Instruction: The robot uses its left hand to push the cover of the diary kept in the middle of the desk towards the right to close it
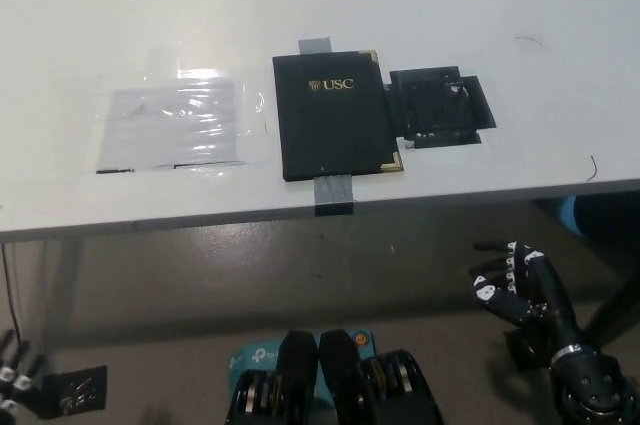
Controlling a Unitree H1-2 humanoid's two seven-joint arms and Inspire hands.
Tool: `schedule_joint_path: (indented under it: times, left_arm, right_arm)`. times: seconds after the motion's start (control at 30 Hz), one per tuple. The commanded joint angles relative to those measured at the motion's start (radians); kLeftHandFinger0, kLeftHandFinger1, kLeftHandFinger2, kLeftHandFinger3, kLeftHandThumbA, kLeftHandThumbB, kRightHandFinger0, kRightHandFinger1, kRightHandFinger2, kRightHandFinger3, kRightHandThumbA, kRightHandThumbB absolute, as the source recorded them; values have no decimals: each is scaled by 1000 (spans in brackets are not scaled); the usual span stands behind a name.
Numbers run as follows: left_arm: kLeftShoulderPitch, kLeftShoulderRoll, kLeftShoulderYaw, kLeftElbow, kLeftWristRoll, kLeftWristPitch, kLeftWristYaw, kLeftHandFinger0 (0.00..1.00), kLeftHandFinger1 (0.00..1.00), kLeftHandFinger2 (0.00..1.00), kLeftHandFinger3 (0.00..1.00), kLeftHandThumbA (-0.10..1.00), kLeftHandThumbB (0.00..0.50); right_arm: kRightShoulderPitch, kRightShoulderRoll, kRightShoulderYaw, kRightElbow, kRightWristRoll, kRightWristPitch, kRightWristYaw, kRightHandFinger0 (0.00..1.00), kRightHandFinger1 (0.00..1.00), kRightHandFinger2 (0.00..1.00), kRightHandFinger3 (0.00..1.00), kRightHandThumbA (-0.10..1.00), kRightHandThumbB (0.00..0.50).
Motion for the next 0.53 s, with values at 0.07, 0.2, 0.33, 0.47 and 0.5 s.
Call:
schedule_joint_path:
  times: [0.07, 0.2, 0.33, 0.47, 0.5]
  left_arm:
    - [-14, 7, 56, -7, -111, -103, -139, 1000, 1000, 1000, 1000, 812, 171]
    - [-15, 2, 54, -20, -95, -106, -108, 1000, 1000, 1000, 1000, 822, 165]
    - [-12, 5, 45, -26, -73, -123, -92, 1000, 1000, 1000, 1000, 794, 171]
    - [-11, 5, 42, -17, -72, -134, -93, 1000, 1000, 1000, 1000, 783, 150]
    - [-11, 5, 42, -17, -72, -134, -93, 1000, 1000, 1000, 1000, 783, 150]
  right_arm:
    - [-24, -14, -13, -49, -16, -7, -10, 353, 345, 430, 640, 567, 59]
    - [-22, -13, -18, -49, -11, -4, -10, 330, 332, 420, 619, 574, 77]
    - [-20, -14, -16, -56, -14, -1, -8, 345, 338, 430, 620, 579, 71]
    - [-20, -10, -20, -55, -8, 1, -8, 342, 324, 417, 609, 566, 73]
    - [-20, -10, -20, -55, -8, 1, -8, 342, 324, 417, 609, 566, 73]
